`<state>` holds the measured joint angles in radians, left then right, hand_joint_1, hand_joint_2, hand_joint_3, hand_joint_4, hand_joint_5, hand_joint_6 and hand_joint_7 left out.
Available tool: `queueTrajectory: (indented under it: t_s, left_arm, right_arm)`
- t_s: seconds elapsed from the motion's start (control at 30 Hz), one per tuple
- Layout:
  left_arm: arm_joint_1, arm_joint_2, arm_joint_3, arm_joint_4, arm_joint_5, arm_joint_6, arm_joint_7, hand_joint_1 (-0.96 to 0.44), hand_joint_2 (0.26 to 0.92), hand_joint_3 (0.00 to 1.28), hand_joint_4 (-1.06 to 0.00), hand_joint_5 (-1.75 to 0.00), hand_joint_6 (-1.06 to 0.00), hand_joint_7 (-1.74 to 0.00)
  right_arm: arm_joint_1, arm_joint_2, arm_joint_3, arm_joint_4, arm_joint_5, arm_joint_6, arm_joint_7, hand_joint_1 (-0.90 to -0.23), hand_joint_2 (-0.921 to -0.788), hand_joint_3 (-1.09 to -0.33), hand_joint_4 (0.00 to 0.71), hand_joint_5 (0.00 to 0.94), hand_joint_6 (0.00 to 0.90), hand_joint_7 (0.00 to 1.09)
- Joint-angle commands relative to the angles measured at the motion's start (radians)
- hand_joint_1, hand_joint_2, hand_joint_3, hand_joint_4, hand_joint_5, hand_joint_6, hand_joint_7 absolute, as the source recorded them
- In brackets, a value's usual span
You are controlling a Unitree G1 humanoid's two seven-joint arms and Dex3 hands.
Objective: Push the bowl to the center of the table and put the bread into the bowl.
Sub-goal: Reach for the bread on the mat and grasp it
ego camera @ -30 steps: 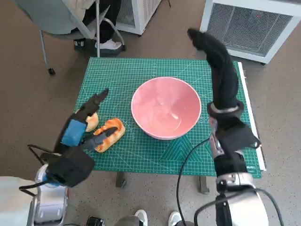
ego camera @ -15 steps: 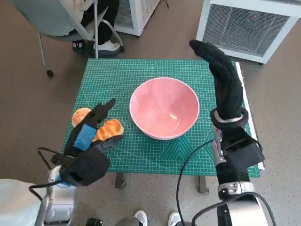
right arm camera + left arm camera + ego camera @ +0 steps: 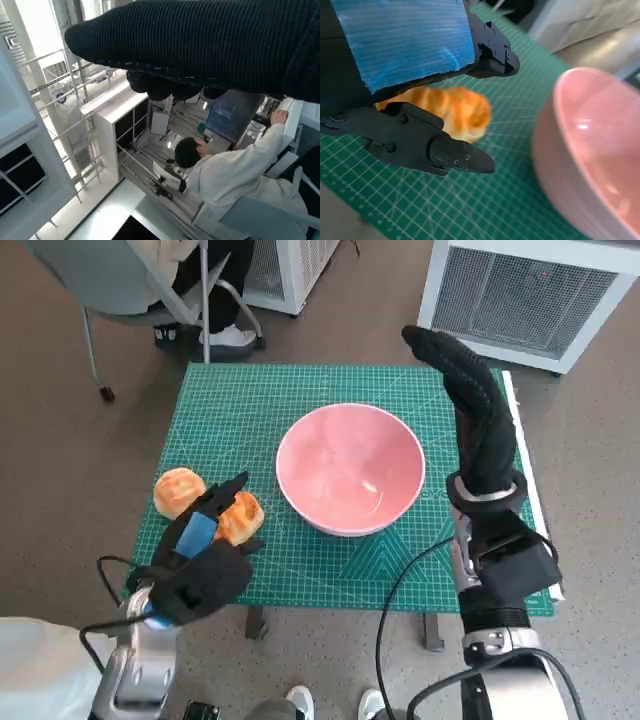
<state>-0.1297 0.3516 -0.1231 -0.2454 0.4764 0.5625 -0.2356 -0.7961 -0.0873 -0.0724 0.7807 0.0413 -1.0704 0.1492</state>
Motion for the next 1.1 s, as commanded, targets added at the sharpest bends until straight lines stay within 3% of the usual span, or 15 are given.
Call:
queueTrajectory:
  t_s: [0.03,0.4,0.63,0.7,0.73,0.77,0.83,0.87,0.97,1.1]
  left_arm:
    - [-0.031,0.008,-0.025,0.037,0.025,0.052,-0.008,-0.5,0.888,0.0,-0.27,-0.02,-0.42,-0.02]
    - [-0.088,0.008,-0.065,0.152,0.068,0.122,0.019,-0.45,0.883,0.0,-0.37,-0.04,-0.45,-0.03]
    - [-0.101,-0.002,-0.062,0.211,0.082,0.086,0.088,-0.3,0.883,0.0,-0.57,-0.11,-0.57,-0.09]
    - [-0.097,-0.003,-0.056,0.224,0.077,0.057,0.116,-0.24,0.884,0.0,-0.59,-0.36,-0.6,-0.16]
    - [-0.094,-0.002,-0.053,0.228,0.074,0.043,0.127,-0.02,0.896,0.05,-0.6,-0.7,-0.62,-0.24]
    - [-0.088,-0.002,-0.046,0.235,0.068,0.017,0.145,0.05,0.901,0.07,-0.6,-0.83,-0.63,-0.27]
    - [-0.08,0.001,-0.035,0.244,0.06,-0.026,0.174,0.06,0.911,0.11,-0.58,-1.1,-0.6,-0.77]
    - [-0.077,0.001,-0.031,0.249,0.057,-0.043,0.184,0.04,0.908,0.12,-0.61,-1.2,-0.61,-0.86]
    - [-0.067,0.008,-0.018,0.247,0.052,-0.091,0.208,0.01,0.904,0.12,-0.64,-1.28,-0.63,-0.95]
    - [-0.049,0.015,0.003,0.206,0.046,-0.13,0.216,0.0,0.909,0.09,-0.68,-1.22,-0.63,-1.1]
  right_arm:
    - [0.029,0.01,0.005,-0.007,-0.001,0.019,-0.002,-0.551,-0.921,-0.85,0.301,0.012,-0.001,0.74]
    - [0.042,0.018,0.01,-0.031,-0.011,0.037,-0.009,-0.543,-0.921,-0.857,0.307,0.015,-0.001,0.74]
    - [0.052,0.026,0.014,-0.041,-0.014,0.042,-0.012,-0.549,-0.921,-0.857,0.309,0.017,-0.001,0.74]
    - [0.054,0.028,0.015,-0.041,-0.015,0.042,-0.012,-0.549,-0.921,-0.857,0.309,0.017,-0.001,0.74]
    - [0.055,0.029,0.016,-0.042,-0.016,0.042,-0.013,-0.549,-0.921,-0.857,0.308,0.017,-0.001,0.74]
    - [0.057,0.029,0.016,-0.043,-0.015,0.042,-0.012,-0.55,-0.921,-0.857,0.308,0.017,-0.001,0.74]
    - [0.059,0.03,0.017,-0.043,-0.014,0.043,-0.011,-0.551,-0.921,-0.857,0.308,0.017,-0.001,0.74]
    - [0.059,0.03,0.017,-0.043,-0.014,0.043,-0.011,-0.552,-0.921,-0.857,0.308,0.017,-0.001,0.74]
    - [0.061,0.033,0.019,-0.044,-0.013,0.044,-0.01,-0.553,-0.921,-0.857,0.308,0.017,-0.001,0.74]
    - [0.062,0.035,0.019,-0.044,-0.009,0.046,-0.009,-0.548,-0.921,-0.859,0.306,0.017,-0.001,0.73]
